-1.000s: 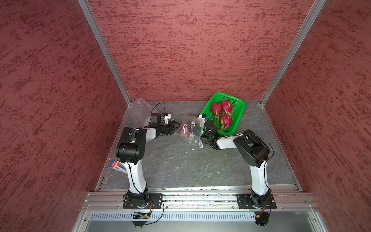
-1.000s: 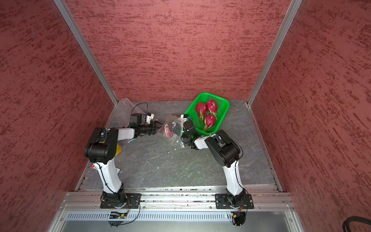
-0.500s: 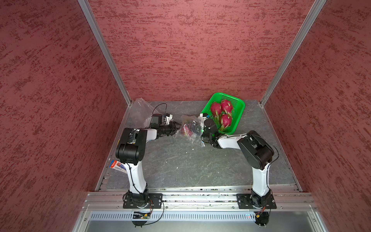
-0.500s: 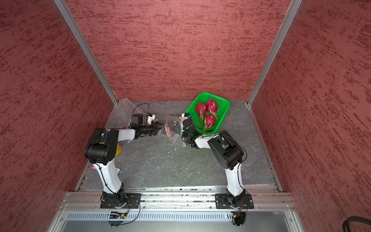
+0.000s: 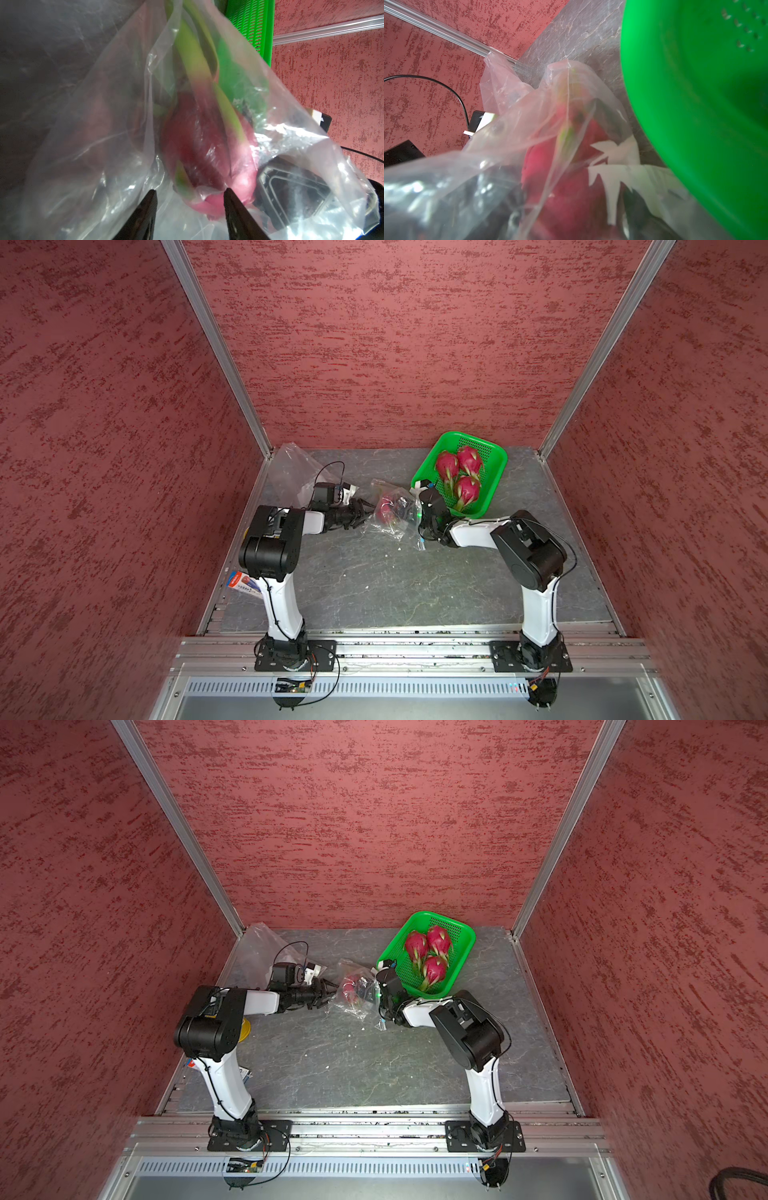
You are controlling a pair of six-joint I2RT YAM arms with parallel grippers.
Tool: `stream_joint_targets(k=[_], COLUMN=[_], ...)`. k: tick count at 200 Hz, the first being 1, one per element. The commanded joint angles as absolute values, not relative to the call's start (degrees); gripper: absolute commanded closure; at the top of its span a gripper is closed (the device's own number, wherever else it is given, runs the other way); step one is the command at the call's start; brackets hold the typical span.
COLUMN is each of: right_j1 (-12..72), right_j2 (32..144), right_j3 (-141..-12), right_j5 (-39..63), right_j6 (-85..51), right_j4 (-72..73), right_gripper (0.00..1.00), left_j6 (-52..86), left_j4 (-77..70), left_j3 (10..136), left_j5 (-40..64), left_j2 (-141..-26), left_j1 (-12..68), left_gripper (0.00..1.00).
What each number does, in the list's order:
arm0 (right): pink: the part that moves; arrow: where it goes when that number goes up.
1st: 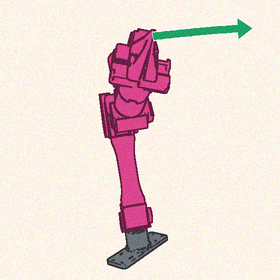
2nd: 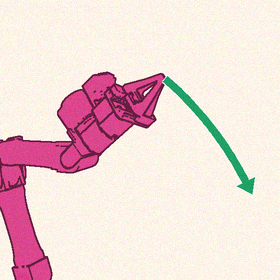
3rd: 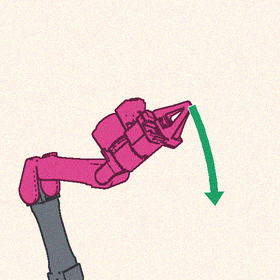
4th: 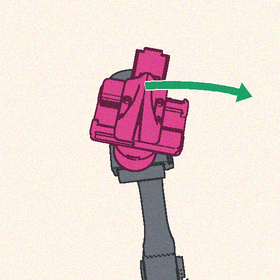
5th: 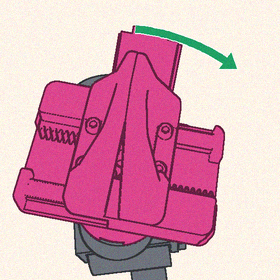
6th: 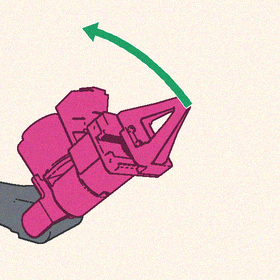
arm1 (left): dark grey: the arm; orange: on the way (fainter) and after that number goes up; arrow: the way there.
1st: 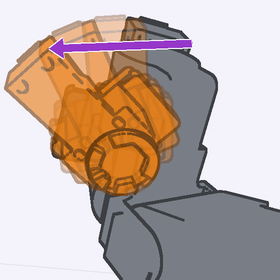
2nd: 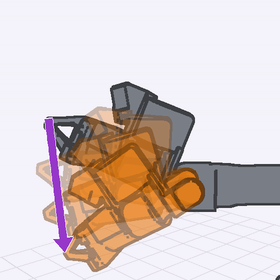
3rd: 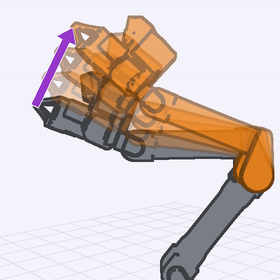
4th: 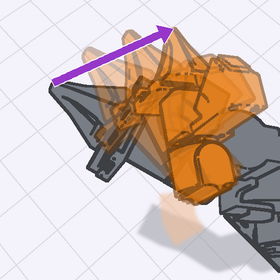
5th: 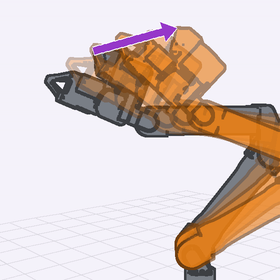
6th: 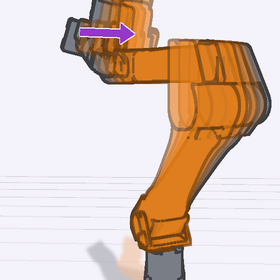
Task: Open the zip-top bag and take out the dragon fruit
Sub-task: Pick up the dragon fruit from the zipper food storage bag.
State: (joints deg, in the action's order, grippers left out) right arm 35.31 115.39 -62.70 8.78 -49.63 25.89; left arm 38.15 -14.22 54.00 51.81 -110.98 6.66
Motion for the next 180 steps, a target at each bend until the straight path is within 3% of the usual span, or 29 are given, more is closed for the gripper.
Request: stream_joint_targets(k=[1,129,180], right_j1=[36.0,37.5,37.0], right_j2=[118.7,126.4,124.8], right_j3=[-64.6,-69.7,-66.4], right_j5=[8.6,12.8,13.0], right_j6=[-48.2,-50.4,-52.0], right_j4=[22.7,24.8,29.8], right_gripper=[0.24,0.15,0.24], left_j6=[38.7,39.6,39.9], left_j4=[-15.9,-16.3,-15.5], left_j3=[53.9,56.3,55.5], left_j5=[52.1,53.2,53.9], left_j2=[-112.0,-114.4,-111.5], left_j1=[7.6,10.8,8.9], left_gripper=[0.47,0.46,0.46])
